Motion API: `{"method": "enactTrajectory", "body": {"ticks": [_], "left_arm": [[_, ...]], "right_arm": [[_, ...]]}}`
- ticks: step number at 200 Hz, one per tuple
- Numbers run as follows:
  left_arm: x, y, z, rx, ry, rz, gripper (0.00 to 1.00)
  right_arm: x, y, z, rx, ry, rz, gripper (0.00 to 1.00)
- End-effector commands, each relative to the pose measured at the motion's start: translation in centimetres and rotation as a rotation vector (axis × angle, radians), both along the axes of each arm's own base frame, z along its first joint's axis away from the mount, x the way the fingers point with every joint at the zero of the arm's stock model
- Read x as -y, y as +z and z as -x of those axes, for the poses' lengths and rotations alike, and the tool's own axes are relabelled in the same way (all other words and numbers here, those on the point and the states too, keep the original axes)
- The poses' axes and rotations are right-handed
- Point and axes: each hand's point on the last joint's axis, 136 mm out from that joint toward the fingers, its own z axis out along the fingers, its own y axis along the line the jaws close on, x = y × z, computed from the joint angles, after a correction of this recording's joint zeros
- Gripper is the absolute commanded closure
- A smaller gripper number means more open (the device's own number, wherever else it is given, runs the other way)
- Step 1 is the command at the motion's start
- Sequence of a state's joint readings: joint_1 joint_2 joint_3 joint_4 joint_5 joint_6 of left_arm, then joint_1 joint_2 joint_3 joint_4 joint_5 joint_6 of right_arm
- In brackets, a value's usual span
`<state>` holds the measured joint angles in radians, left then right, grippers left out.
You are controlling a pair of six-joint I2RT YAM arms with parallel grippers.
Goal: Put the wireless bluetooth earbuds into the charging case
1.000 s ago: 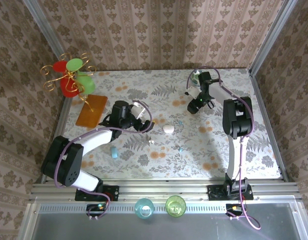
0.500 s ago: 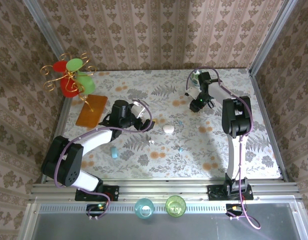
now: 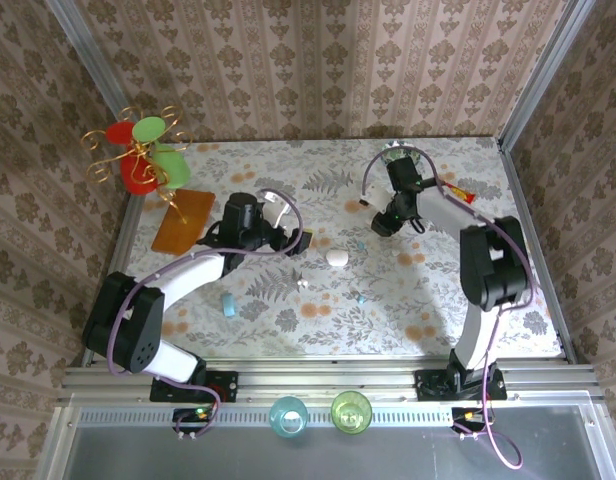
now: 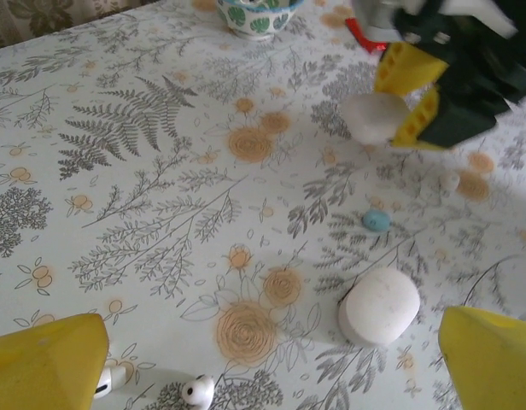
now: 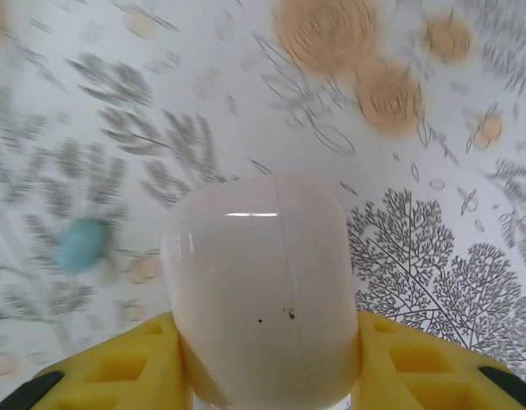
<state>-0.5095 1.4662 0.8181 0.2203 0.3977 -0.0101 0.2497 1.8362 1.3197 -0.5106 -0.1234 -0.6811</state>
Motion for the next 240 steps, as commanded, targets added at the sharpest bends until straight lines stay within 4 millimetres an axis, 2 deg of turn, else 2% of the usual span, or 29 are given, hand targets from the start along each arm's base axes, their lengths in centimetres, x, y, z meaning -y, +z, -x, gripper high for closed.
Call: {"method": "enactTrajectory", "body": {"ticks": [1,28,50,88,100,104,123,178,240], "left_arm": [[0.0,1.8,0.5,-0.14,0.037,0.081,0.0],[0.3,3.0,1.4,-0.315,0.038,0.203,0.01],[1.7,4.0,2.9,-0.454,-0.028,0.3,0.03],[3.3,5.3,4.1,-0.619,-0.11,0.397,0.16],[3.9,6.0,4.4,-0.635,-0.145,0.424,0.21],[4.1,6.2,4.6,-0.634,-0.159,0.432,0.22],[4.8,7.4,5.0,-0.597,-0.217,0.47,0.29],[6.2,9.3,5.7,-0.522,-0.314,0.546,0.44],[6.9,8.4,6.4,-0.505,-0.344,0.509,0.47]], "right_arm": [[-2.4,4.0,0.3,0.169,0.051,-0.041,0.64],[-4.8,6.5,3.2,0.229,0.117,-0.102,0.65],[-6.9,8.6,5.5,0.272,0.19,-0.149,0.65],[-9.0,10.7,9.0,0.277,0.306,-0.154,0.66],[-9.4,10.8,9.3,0.276,0.318,-0.15,0.66],[-9.5,12.1,9.6,0.308,0.323,-0.163,0.66],[-10.1,13.3,10.0,0.334,0.34,-0.186,0.67],[-11.5,15.1,10.0,0.372,0.36,-0.226,0.71],[-12.5,16.0,9.2,0.401,0.37,-0.241,0.73]]}}
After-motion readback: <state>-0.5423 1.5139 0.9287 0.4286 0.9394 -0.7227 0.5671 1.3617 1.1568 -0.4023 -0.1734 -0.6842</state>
